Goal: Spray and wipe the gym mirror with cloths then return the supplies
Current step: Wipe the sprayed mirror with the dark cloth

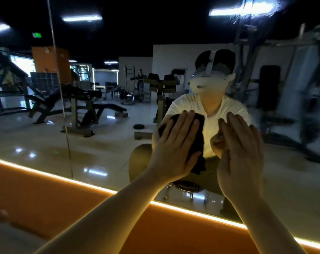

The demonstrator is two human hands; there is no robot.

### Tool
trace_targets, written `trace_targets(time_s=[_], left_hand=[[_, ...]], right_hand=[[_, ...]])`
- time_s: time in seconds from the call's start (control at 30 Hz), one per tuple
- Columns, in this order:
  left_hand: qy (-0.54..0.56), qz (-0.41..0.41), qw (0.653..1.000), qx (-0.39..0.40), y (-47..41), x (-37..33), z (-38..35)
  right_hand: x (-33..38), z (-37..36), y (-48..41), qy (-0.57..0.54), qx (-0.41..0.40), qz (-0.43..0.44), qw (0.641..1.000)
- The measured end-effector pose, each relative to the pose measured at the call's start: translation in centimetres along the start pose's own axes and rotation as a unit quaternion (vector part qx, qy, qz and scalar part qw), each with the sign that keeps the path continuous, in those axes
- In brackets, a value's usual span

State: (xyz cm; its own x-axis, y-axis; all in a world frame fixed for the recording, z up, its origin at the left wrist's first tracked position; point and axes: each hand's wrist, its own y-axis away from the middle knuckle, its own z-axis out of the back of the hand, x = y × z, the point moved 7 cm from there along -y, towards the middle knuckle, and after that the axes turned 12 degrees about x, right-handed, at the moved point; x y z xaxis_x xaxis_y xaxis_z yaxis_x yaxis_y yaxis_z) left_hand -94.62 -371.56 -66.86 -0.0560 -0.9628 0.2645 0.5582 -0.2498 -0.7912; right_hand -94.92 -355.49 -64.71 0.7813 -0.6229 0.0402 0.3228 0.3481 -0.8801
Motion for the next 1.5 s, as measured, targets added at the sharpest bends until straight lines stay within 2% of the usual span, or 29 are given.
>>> trace_targets(time_s=[0.17, 0.37, 0.57, 0.63, 0.8, 0.93, 1.1, 1.23, 1.33, 1.4, 1.5], left_hand=[[0.013, 0.079, 0.996, -0.035, 4.9, 7.5, 1.1], [0.043, 0.259, 0.960, -0.096, 11.8, 15.8, 0.7], [0.079, 0.340, 0.922, -0.164, 12.4, 15.8, 0.8], [0.087, 0.334, 0.925, -0.160, 11.9, 14.2, 0.3], [0.096, 0.244, 0.956, -0.131, 9.0, 7.5, -1.1], [0.102, 0.182, 0.975, -0.079, 6.4, 1.0, -2.5], [0.046, 0.024, 0.999, 0.000, 5.8, -6.4, -5.3], [-0.001, -0.023, 1.000, 0.015, 7.0, -4.4, -5.1], [0.001, -0.019, 1.000, 0.020, 9.5, 0.1, -4.7], [0.012, 0.022, 0.999, 0.033, 11.3, 4.5, -4.1], [0.007, 0.139, 0.989, 0.058, 14.7, 12.3, -2.5]], right_hand=[[3.0, -2.7, 0.4, 0.001, 0.025, 0.030, 0.999], [4.3, -4.7, 0.7, 0.046, 0.044, 0.021, 0.998], [3.9, -4.6, 0.9, 0.050, 0.053, 0.022, 0.997], [3.8, -4.2, 1.0, 0.046, 0.058, 0.032, 0.997], [2.5, -3.3, 1.8, 0.050, 0.066, 0.046, 0.996], [0.9, -2.3, 2.3, 0.069, 0.077, 0.034, 0.994], [-0.7, -1.1, 2.9, 0.072, 0.075, 0.018, 0.994], [-0.4, -0.8, 3.3, 0.068, 0.061, 0.021, 0.996], [1.0, -1.5, 3.0, 0.047, 0.068, 0.026, 0.996], [2.0, -2.1, 2.9, 0.037, 0.076, 0.033, 0.996], [3.4, -2.9, 3.0, 0.034, 0.072, 0.044, 0.996]])
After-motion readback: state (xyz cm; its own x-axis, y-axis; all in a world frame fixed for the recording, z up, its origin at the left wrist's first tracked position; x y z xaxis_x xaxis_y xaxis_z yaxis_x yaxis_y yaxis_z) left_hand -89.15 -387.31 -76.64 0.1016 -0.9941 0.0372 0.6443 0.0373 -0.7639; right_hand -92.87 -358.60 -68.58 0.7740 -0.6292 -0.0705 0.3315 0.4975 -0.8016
